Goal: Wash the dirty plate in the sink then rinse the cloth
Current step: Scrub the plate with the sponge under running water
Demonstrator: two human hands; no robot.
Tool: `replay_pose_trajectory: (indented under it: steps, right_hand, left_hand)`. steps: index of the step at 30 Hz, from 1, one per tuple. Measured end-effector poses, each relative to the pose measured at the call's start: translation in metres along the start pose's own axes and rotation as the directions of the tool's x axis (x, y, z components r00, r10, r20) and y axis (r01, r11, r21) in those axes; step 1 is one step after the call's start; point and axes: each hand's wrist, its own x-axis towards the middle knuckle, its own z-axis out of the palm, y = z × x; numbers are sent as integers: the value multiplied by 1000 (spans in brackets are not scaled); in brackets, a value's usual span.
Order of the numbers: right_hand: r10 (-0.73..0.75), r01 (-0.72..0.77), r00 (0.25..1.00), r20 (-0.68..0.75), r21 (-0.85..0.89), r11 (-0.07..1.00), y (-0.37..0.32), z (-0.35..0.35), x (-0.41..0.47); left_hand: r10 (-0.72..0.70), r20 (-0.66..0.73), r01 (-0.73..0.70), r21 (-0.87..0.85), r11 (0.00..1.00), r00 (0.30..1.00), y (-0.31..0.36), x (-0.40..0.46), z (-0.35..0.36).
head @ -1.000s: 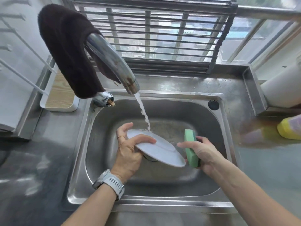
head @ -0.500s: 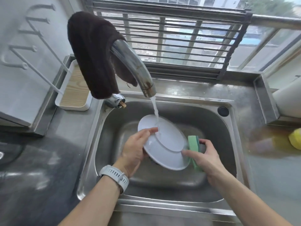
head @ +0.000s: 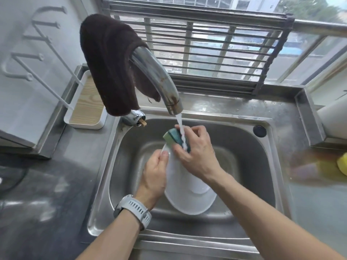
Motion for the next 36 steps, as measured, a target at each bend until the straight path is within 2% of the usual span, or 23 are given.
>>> replay_pose_trajectory:
  steps: [2,4,7,9,11,14,17,19,21,25,29,32,36]
  right_hand:
    - [80,-78,996,37,-37,996,18,-2,21]
    - [211,-210,975,63,-22,977,42,-5,26]
    - [380,-383,923,64,41,923,72,-10,-9]
    - [410,-411,912,23,92,907,75,-12,-52]
    - [350,-346,937,-7,136,928,58,-10,-95]
    - [162,-159,986,-23,106,982,16,1,-126]
    - [-19,19,999,-43,3,1000,-7,7,-96]
    - [-79,73,992,-95,-61,995,-11,7,-60]
    - [-35,23,988,-147,-83,996,-2,2,-26]
    - [235,-246,961,-148,-54,968,41,-16,-10]
    - [332,-336,938,-101,-19,942,58,-27,-28]
    - [310,-309,936,-166,35,951,42,-21,-5]
    - [76,-79,987,-143,-16,997,-4,3,-3]
  left_hand:
    - [28,-56,-29,-4,1000,998,2,0,-6]
    - [0,-97,-8,-77,997,995,7,-1,-12]
    - [-51,-129,28,-173,984,990,9,-1,-20]
    - [-87,-163,48,-228,973,983,9,2,-20]
    - [-121,-192,65,-276,959,974,10,8,-15]
    - [-179,-144,121,-339,933,973,10,9,-1]
    - [-202,-52,169,-367,915,978,12,1,12]
    - [-195,-37,167,-376,911,980,15,-1,16]
    - [-185,-52,148,-405,902,981,19,0,16]
    - [-161,-86,113,-407,907,983,24,3,8]
    - [-111,-31,98,-276,956,993,20,-1,11]
    - [-118,11,116,-282,952,993,17,-6,16]
    - [-169,-15,154,-328,932,986,22,-2,13]
